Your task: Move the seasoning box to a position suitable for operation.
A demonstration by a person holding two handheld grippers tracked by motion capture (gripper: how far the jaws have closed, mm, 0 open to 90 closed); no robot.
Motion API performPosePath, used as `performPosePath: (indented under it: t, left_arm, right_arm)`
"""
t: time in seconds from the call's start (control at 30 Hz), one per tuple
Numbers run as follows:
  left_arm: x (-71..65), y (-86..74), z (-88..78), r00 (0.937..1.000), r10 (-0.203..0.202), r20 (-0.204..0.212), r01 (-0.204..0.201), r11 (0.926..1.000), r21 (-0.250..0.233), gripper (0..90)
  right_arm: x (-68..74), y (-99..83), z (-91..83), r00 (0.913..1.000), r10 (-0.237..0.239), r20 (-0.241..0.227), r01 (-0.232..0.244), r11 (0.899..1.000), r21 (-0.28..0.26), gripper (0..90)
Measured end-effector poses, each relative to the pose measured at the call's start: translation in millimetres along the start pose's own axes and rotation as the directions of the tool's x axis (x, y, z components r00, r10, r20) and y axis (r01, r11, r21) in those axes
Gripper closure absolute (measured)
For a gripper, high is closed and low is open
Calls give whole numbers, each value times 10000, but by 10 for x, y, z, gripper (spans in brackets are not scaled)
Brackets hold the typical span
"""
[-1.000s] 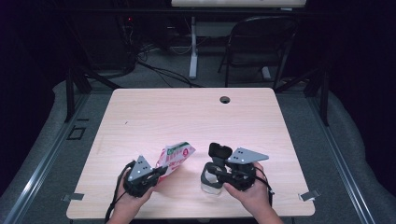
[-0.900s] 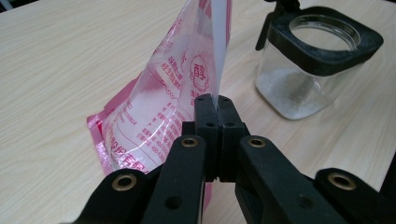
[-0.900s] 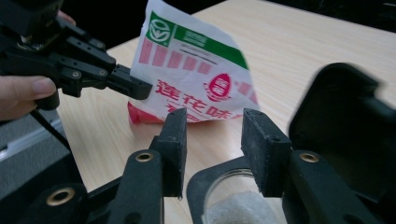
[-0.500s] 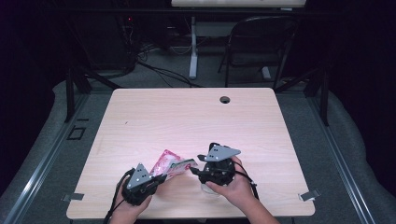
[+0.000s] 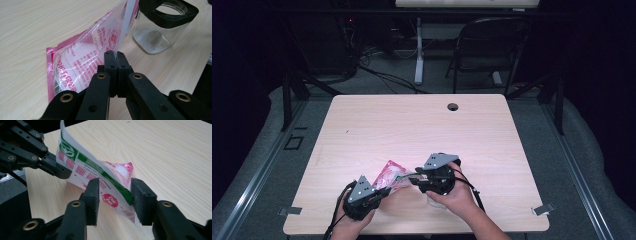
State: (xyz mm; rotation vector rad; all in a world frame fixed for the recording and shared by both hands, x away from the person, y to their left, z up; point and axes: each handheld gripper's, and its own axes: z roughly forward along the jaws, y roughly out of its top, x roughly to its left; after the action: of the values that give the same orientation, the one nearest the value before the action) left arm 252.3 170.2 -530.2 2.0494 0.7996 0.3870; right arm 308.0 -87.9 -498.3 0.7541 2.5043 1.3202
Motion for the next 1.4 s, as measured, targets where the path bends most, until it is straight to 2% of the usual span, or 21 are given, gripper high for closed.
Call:
performPosePath:
  t: [0.07, 0.1, 0.17, 0.3, 0.5, 0.57, 0.63, 0.73, 0.8, 0.9, 1.0, 1.03, 1.1, 1.2, 1.27, 1.37, 1.4]
  left_arm:
    - [0, -9, -4, 10000, -33, -43, 33, 10000, 38, 900]
    - [-1, -15, -5, 10000, -34, -70, 35, 10000, 70, 900]
    - [-7, -23, -1, 10000, -74, -64, 74, 10000, 42, 900]
    - [-14, -33, 4, 10000, -61, -68, 61, 10000, 37, 900]
    - [-12, -46, 15, 10000, -76, 35, 76, 10000, -2, 892]
    - [-2, -55, 25, 9998, -102, 171, 102, 9999, 5, 835]
    - [5, -76, 38, 9999, -75, 124, 74, 10000, 45, 746]
    - [20, -126, 58, 9999, 88, 68, -89, 9999, 69, 665]
    - [39, -156, 77, 9993, 360, -65, -359, 9992, 168, 602]
    - [69, -209, 116, 9960, 657, -604, -636, 9973, 355, 534]
    - [115, -271, 160, 9927, 710, -973, -675, 9970, 390, 495]
    - [136, -286, 168, 9926, 714, -983, -685, 9971, 331, 466]
    - [154, -300, 182, 9932, 634, -972, -615, 9979, 226, 445]
    - [142, -307, 211, 9914, 804, -1035, -776, 9965, 309, 436]
    - [121, -320, 253, 9869, 1042, -1229, -980, 9936, 554, 437]
    - [102, -315, 275, 9809, 1255, -1485, -1187, 9915, 540, 460]
    - [101, -311, 277, 9816, 1195, -1488, -1137, 9924, 469, 488]
  right_arm:
    - [3, -5, 15, 9999, 26, -99, -26, 10000, 68, 651]
    - [-3, -9, 29, 9998, 132, -159, -129, 9998, 167, 728]
    - [-5, -10, 30, 9997, 180, -178, -176, 9997, 192, 751]
    - [-22, -2, 32, 9979, 482, -436, -468, 9984, 322, 885]
    - [-18, -3, 31, 9955, 825, -475, -807, 9960, 385, 900]
    - [-18, -5, 32, 9948, 902, -474, -885, 9954, 354, 900]
    - [-18, -6, 33, 9941, 968, -488, -953, 9949, 325, 900]
    - [-16, -4, 29, 9938, 983, -515, -968, 9949, 297, 900]
    - [-14, -2, 27, 9940, 956, -526, -941, 9951, 289, 900]
    - [-11, 2, 26, 9940, 954, -528, -941, 9952, 253, 900]
    - [-7, 5, 27, 9940, 965, -507, -956, 9952, 193, 900]
    - [-5, 8, 25, 9945, 931, -483, -923, 9955, 199, 900]
    - [-2, 11, 26, 9947, 906, -486, -898, 9958, 177, 900]
    - [-3, 15, 24, 9946, 927, -469, -922, 9957, 116, 900]
    - [-9, 19, 18, 9942, 952, -501, -951, 9955, 58, 900]
    - [-9, 28, 4, 9943, 974, -438, -976, 9952, -18, 900]
    - [-10, 33, -3, 9943, 968, -445, -971, 9953, -29, 900]
